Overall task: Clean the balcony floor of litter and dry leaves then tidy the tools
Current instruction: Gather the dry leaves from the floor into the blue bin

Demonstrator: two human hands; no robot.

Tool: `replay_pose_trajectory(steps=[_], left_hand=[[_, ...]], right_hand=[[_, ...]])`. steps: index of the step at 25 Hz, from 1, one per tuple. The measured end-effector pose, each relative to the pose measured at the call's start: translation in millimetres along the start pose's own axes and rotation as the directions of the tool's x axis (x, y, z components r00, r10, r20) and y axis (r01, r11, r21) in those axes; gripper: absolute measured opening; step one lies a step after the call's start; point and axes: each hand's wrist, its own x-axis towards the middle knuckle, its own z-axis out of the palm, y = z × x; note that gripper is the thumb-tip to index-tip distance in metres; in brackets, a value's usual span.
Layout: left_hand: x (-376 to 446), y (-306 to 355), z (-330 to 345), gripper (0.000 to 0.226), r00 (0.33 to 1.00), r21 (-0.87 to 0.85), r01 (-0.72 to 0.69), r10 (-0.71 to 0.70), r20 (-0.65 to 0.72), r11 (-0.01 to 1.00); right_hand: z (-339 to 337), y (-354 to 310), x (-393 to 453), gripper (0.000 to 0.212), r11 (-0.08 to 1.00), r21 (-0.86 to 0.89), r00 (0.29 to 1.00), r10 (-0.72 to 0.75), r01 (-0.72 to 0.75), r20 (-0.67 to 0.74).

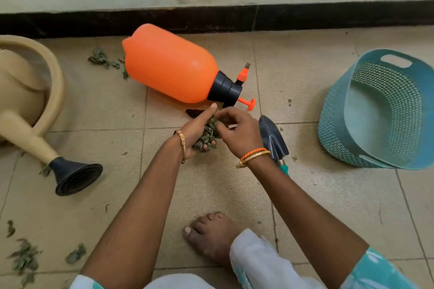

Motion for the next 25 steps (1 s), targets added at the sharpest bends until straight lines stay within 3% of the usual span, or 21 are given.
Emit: replay_pose_trajectory(steps=[4, 6, 8, 10, 11, 12, 14, 16, 17, 18, 19, 20, 21, 23, 24, 25], left_hand=[[3, -5, -11, 0.021, 0.969, 0.041, -0.020, 0.029, -0.245, 0.999], [3, -6, -20, 0.018, 0.961, -0.050, -0.040, 0.024, -0.276, 0.998], [3, -7, -31, 0.017, 0.957, -0.125, -0.061, 0.023, -0.290, 0.990], [2, -7, -44, 0.019, 0.944, -0.128, -0.075, 0.029, -0.327, 0.989], [0, -8, -49, 0.019, 0.938, -0.130, -0.077, 0.028, -0.345, 0.988], [-2, -9, -53, 0.018, 0.934, -0.149, -0.074, 0.017, -0.356, 0.986], [-7, -12, -60, 0.016, 0.927, -0.204, -0.069, -0.013, -0.374, 0.977], [-7, -13, -66, 0.015, 0.913, -0.259, -0.101, -0.014, -0.409, 0.961], [-7, -12, -68, 0.014, 0.905, -0.293, -0.125, -0.012, -0.426, 0.948], [-7, -10, -70, 0.016, 0.897, -0.319, -0.147, -0.010, -0.442, 0.936], [-8, -8, -72, 0.019, 0.890, -0.329, -0.162, -0.007, -0.457, 0.930], [-8, -6, -72, 0.023, 0.879, -0.319, -0.172, -0.001, -0.476, 0.932], [-8, -5, -73, 0.023, 0.867, -0.295, -0.176, 0.006, -0.499, 0.939], [-8, -3, -75, 0.019, 0.843, -0.265, -0.166, -0.002, -0.537, 0.950], [-10, -2, -79, 0.017, 0.841, -0.282, -0.164, -0.016, -0.541, 0.945], [-11, 0, -85, 0.016, 0.846, -0.319, -0.168, -0.029, -0.532, 0.933]], right_hand=[[2, 1, 14, 0.018, 0.992, -0.122, 0.984, -0.020, 0.042, 0.175], [8, -4, 20, 0.012, 0.942, -0.259, 0.976, -0.200, 0.215, 0.083], [13, -23, 53, 0.043, 0.851, -0.451, 0.949, -0.315, 0.270, -0.025], [16, -39, 86, 0.091, 0.705, -0.675, 0.974, -0.206, 0.218, 0.099], [16, -36, 87, 0.105, 0.676, -0.705, 0.977, -0.148, 0.214, 0.154], [22, -23, 68, 0.105, 0.663, -0.694, 0.948, -0.076, 0.280, 0.310], [37, 23, -39, 0.064, 0.667, -0.599, 0.733, 0.116, 0.442, 0.670], [41, 49, -137, 0.050, 0.741, -0.375, 0.464, 0.096, 0.558, 0.881], [45, 54, -162, 0.053, 0.729, -0.343, 0.436, 0.067, 0.593, 0.897], [53, 57, -165, 0.059, 0.708, -0.377, 0.470, 0.073, 0.597, 0.879], [60, 53, -151, 0.071, 0.687, -0.386, 0.447, 0.100, 0.616, 0.889], [59, 49, -145, 0.082, 0.680, -0.390, 0.474, 0.071, 0.621, 0.878], [57, 46, -137, 0.082, 0.591, -0.374, 0.483, -0.030, 0.714, 0.875], [50, 60, -122, 0.062, 0.471, -0.421, 0.578, -0.260, 0.775, 0.774], [51, 59, -131, 0.053, 0.600, -0.479, 0.619, -0.035, 0.641, 0.785], [35, 57, -132, 0.044, 0.660, -0.624, 0.641, 0.273, 0.418, 0.718]])
